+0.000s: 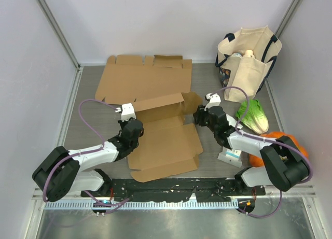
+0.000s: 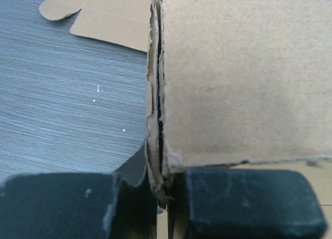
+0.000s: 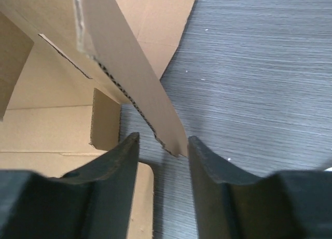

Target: Fold the paper box

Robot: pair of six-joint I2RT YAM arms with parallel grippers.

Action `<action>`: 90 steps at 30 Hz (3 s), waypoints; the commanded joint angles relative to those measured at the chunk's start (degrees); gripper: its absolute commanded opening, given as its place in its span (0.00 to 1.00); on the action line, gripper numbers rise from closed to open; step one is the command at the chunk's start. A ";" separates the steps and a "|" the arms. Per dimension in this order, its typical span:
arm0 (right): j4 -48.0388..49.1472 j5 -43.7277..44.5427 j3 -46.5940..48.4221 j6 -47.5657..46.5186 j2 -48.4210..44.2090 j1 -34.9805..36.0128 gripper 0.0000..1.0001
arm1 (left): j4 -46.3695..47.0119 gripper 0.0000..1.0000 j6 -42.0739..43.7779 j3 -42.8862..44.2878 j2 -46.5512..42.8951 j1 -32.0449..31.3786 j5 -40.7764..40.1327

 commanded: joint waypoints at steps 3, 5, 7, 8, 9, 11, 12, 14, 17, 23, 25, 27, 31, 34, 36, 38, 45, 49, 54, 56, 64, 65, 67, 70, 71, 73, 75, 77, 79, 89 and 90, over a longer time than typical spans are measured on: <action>2.39 -2.45 4.22 -1.92 0.55 1.15 0.28 | 1.83 0.00 -0.17 1.06 -0.62 -0.01 0.01; -1.03 0.44 5.63 -1.66 0.02 2.72 0.21 | 1.83 0.00 -0.17 1.15 -0.62 -0.01 -0.08; -4.62 2.29 7.12 -2.27 -1.11 3.70 0.12 | 1.92 0.00 -0.08 1.15 -0.71 -0.01 0.09; -5.87 3.78 7.73 -2.10 -1.56 5.09 0.09 | 2.01 0.00 -0.08 1.24 -0.80 0.07 0.18; -6.92 5.80 8.18 -1.58 -1.91 5.46 0.06 | 2.01 0.00 -0.08 1.24 -0.63 0.07 0.18; -9.56 6.17 9.23 0.78 -2.88 5.98 0.04 | 2.10 0.00 0.01 1.24 -0.62 0.07 0.27; -10.27 6.87 9.58 1.76 -3.14 6.16 0.02 | 2.10 0.00 0.01 1.50 -0.54 -0.01 0.36; -13.34 7.40 10.81 4.56 -2.71 6.34 0.01 | 2.01 0.00 0.10 1.41 -0.45 -0.01 0.36; -14.93 7.67 11.08 6.42 -2.53 7.04 0.01 | 1.75 0.00 0.18 1.50 -0.27 -0.01 0.62; -12.56 9.59 9.85 6.51 -1.47 7.66 0.01 | -5.07 0.25 -0.86 3.26 -3.42 -0.01 4.05; -12.56 10.47 9.67 6.42 -1.65 7.74 0.01 | -11.14 0.38 -5.08 4.57 -5.71 0.07 4.57; -12.38 11.35 9.59 6.60 -1.91 7.74 0.01 | -13.88 0.47 -8.93 5.01 -9.75 0.07 5.80; -12.21 11.27 9.94 7.74 -1.65 7.83 0.01 | -25.83 0.59 -15.18 5.20 -18.18 -0.01 8.51; -11.51 10.92 9.68 8.09 -1.21 8.18 0.01 | -28.13 0.54 -16.68 3.53 -25.92 -0.28 14.56; -10.98 11.27 9.59 8.18 -0.95 8.45 0.01 | -26.21 0.45 -16.69 1.34 -29.35 -0.54 20.10; -11.06 11.35 9.59 8.36 -0.68 8.53 0.01 | -17.71 0.30 -15.81 -1.12 -28.76 -2.02 29.30; -12.12 11.71 9.85 8.36 -1.56 8.62 0.01 | 2.53 0.08 -12.56 4.21 -6.72 -11.17 35.25; -11.94 11.53 9.94 7.66 -1.39 8.71 0.01 | 10.52 0.05 -12.73 7.91 3.66 -13.89 34.81; -11.86 11.18 9.67 7.39 -1.12 8.71 0.01 | 14.66 0.00 -13.79 12.31 15.10 -16.27 34.64; -11.94 10.74 9.76 7.30 -0.95 8.71 0.01 | 15.72 0.00 -13.88 13.10 17.99 -17.32 33.06; -12.38 9.51 10.99 7.22 -0.42 8.71 0.01 | 18.80 0.00 -16.95 12.75 23.72 -17.77 27.43; -12.29 9.51 10.91 7.39 -0.51 8.80 0.01 | 19.14 0.00 -17.04 12.66 24.07 -17.68 27.60; -12.29 9.34 10.90 7.74 -0.51 8.71 0.01 | 19.50 0.00 -17.39 12.75 25.04 -17.77 27.34; -12.91 8.90 11.43 8.27 -0.59 8.71 0.01 | 19.15 0.00 -17.48 12.84 26.62 -17.77 26.38; -13.61 8.81 11.95 8.97 -0.68 8.71 0.01 | 18.71 0.00 -18.09 12.93 27.06 -17.68 25.59; -15.18 8.72 12.57 9.59 -0.86 8.71 0.01 | 18.36 0.00 -18.88 13.36 29.07 -17.68 25.41; -16.07 8.72 13.36 10.64 -1.56 8.89 0.01 | 18.53 0.00 -20.29 13.54 30.57 -17.68 25.49; -17.39 9.25 14.06 11.17 -1.91 9.41 0.02 | 18.79 0.00 -21.86 13.46 32.59 -17.68 25.23; -18.70 9.51 14.68 11.96 -2.00 10.03 0.03 | 18.88 0.00 -22.66 13.02 33.73 -17.68 24.53; -18.55 18.56 14.25 28.21 2.57 17.05 0.14 | 18.97 0.00 -23.46 11.61 33.92 -17.68 22.95; -16.97 18.30 13.64 29.18 3.00 17.32 0.18 | 19.06 0.00 -23.46 11.35 33.83 -17.68 22.77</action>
